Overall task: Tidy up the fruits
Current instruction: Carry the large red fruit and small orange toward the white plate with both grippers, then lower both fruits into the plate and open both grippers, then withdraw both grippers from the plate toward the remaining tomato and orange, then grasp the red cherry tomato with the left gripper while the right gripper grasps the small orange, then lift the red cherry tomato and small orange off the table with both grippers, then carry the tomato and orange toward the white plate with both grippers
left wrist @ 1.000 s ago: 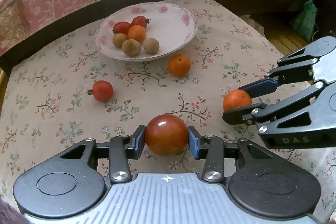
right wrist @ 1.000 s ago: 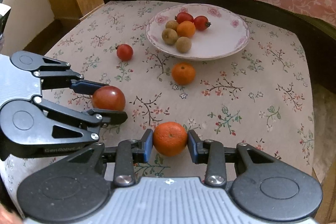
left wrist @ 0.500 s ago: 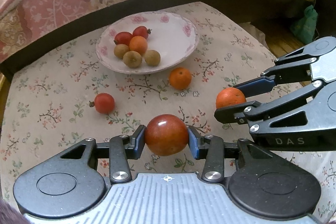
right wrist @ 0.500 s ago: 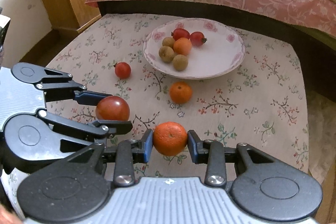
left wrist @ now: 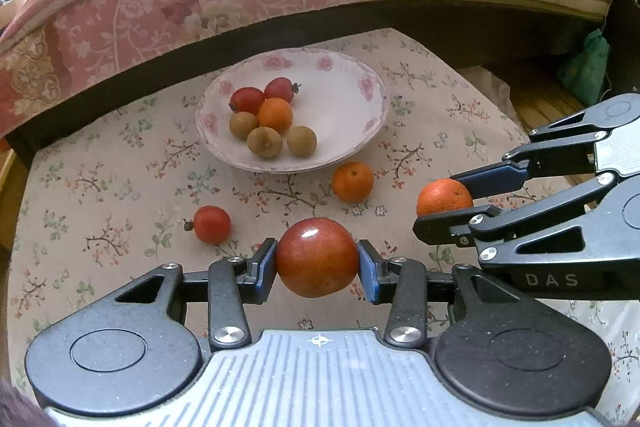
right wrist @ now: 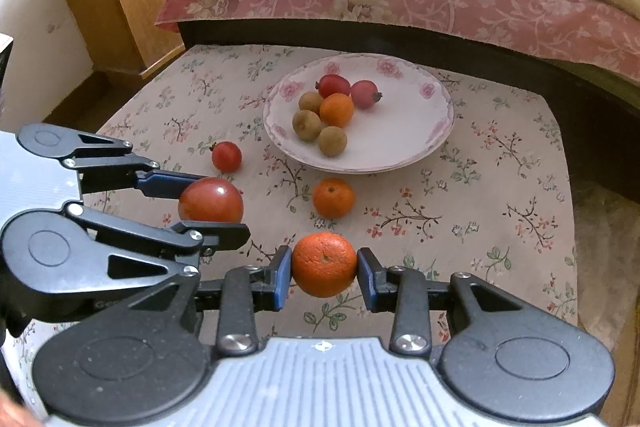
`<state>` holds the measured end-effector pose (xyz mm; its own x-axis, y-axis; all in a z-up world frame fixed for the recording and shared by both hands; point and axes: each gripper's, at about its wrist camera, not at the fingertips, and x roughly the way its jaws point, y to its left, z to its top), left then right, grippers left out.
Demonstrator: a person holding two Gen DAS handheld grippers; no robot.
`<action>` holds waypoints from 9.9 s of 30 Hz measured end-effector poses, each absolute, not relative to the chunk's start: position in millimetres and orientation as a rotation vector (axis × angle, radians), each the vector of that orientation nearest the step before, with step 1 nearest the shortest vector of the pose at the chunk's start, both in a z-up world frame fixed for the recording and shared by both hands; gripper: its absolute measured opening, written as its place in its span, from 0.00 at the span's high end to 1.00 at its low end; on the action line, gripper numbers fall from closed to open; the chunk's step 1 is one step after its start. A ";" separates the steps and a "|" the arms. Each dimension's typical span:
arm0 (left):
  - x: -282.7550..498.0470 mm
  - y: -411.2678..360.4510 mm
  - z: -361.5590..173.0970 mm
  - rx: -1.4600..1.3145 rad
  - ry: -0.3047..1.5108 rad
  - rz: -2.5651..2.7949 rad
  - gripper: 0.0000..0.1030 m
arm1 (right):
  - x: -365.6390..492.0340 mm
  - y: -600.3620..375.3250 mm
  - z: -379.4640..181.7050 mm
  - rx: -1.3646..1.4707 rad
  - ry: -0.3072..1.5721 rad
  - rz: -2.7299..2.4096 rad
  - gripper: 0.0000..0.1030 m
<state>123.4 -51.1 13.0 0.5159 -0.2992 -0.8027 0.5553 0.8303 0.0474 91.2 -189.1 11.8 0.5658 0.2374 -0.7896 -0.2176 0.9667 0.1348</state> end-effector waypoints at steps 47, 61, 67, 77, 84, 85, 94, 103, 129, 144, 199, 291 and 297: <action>236.1 -90.1 5.1 0.296 0.825 -0.466 0.52 | 209.5 -228.6 -1.2 0.098 0.830 0.241 0.64; 237.8 -91.0 3.4 0.301 0.813 -0.458 0.50 | 214.0 -231.6 -1.4 0.099 0.823 0.236 0.64; 239.5 -89.4 6.1 0.289 0.798 -0.450 0.46 | 215.7 -233.1 0.8 0.110 0.808 0.230 0.64; 236.5 -89.6 12.0 0.286 0.776 -0.450 0.43 | 213.6 -235.5 6.3 0.114 0.788 0.215 0.63; 235.3 -86.6 18.1 0.277 0.762 -0.444 0.39 | 211.2 -234.3 11.9 0.117 0.770 0.213 0.63; 235.1 -86.5 18.2 0.278 0.760 -0.443 0.38 | 210.5 -234.2 12.5 0.117 0.767 0.211 0.63; 231.1 -80.7 32.0 0.268 0.731 -0.433 0.33 | 203.6 -231.2 18.5 0.116 0.762 0.214 0.62; 216.8 -73.7 39.2 0.274 0.736 -0.426 0.31 | 186.6 -221.9 29.2 0.099 0.751 0.233 0.62; 160.8 -46.7 23.2 0.322 0.839 -0.442 0.31 | 135.2 -189.7 12.9 0.079 0.868 0.297 0.62; 163.6 -45.0 -5.0 0.357 0.895 -0.445 0.28 | 146.2 -185.0 -15.8 0.091 0.922 0.291 0.62; 86.9 -39.8 -7.3 0.341 1.016 -0.511 0.57 | 53.1 -172.9 -8.2 0.030 0.997 0.295 0.68; 54.2 -56.9 -10.4 0.410 1.027 -0.544 0.64 | 33.8 -163.9 -18.0 -0.027 1.036 0.314 0.68; 56.0 -56.9 -9.6 0.410 1.021 -0.548 0.64 | 36.0 -167.9 -17.7 -0.014 1.036 0.299 0.68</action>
